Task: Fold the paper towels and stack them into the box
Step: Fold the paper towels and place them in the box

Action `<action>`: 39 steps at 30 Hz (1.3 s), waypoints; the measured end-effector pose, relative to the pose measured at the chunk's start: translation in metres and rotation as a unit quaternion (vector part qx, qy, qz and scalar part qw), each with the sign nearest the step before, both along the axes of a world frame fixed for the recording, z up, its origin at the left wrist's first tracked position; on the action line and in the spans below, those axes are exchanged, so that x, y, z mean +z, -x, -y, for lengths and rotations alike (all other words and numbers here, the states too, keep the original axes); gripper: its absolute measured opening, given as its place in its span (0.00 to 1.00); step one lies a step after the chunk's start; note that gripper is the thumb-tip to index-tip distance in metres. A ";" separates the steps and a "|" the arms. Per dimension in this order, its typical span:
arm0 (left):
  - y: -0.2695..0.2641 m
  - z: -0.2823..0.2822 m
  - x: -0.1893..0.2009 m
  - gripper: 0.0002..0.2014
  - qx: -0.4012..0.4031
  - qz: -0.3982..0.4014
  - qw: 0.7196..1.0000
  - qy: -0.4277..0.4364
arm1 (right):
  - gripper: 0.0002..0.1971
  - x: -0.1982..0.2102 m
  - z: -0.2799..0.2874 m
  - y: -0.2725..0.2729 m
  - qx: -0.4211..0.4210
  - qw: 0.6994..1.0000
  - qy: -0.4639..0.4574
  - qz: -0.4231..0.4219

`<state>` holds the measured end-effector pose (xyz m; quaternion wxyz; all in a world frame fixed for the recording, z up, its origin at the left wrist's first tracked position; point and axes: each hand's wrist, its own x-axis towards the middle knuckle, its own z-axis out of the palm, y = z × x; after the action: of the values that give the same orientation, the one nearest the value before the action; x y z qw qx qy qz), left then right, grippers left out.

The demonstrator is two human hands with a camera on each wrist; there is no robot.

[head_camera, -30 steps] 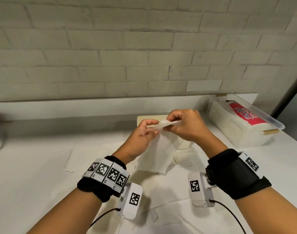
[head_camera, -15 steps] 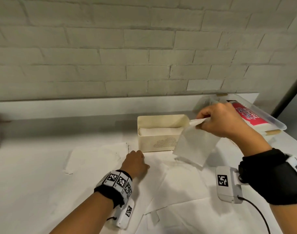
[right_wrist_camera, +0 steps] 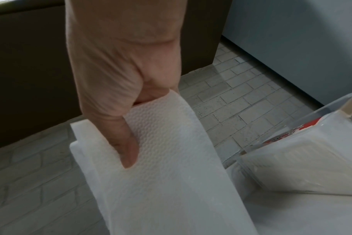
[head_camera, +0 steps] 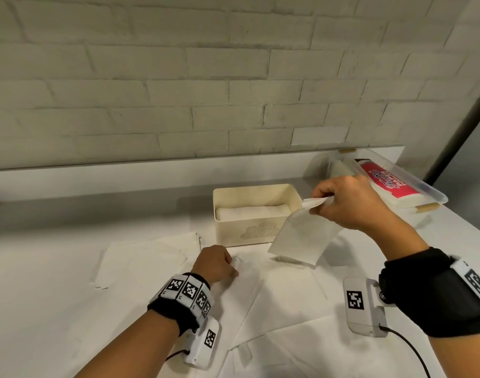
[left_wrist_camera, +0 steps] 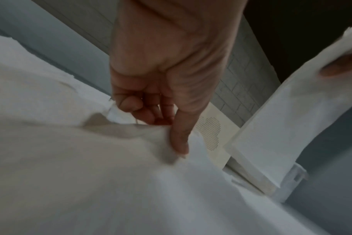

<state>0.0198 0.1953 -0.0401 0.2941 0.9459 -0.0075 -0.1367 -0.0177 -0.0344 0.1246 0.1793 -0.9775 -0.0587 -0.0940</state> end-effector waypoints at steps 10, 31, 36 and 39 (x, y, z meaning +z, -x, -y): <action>0.004 -0.011 0.019 0.20 0.046 0.028 0.991 0.126 | 0.03 0.000 -0.011 -0.002 0.004 0.999 -0.015 -0.041; -0.013 -0.013 0.093 0.03 0.093 0.162 0.902 0.389 | 0.08 0.053 -0.014 0.019 0.091 0.987 -0.064 -0.114; -0.007 0.009 0.115 0.05 0.067 0.108 0.870 0.477 | 0.10 0.040 -0.035 0.007 0.115 0.989 -0.035 -0.087; 0.000 0.021 0.118 0.06 0.041 0.095 0.872 0.478 | 0.12 0.025 -0.043 -0.004 0.110 0.991 -0.029 -0.064</action>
<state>0.0200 0.1739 0.0782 0.7135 0.6978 -0.0610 -0.0142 -0.0135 0.0090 0.1491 0.2202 -0.9635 -0.1514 -0.0129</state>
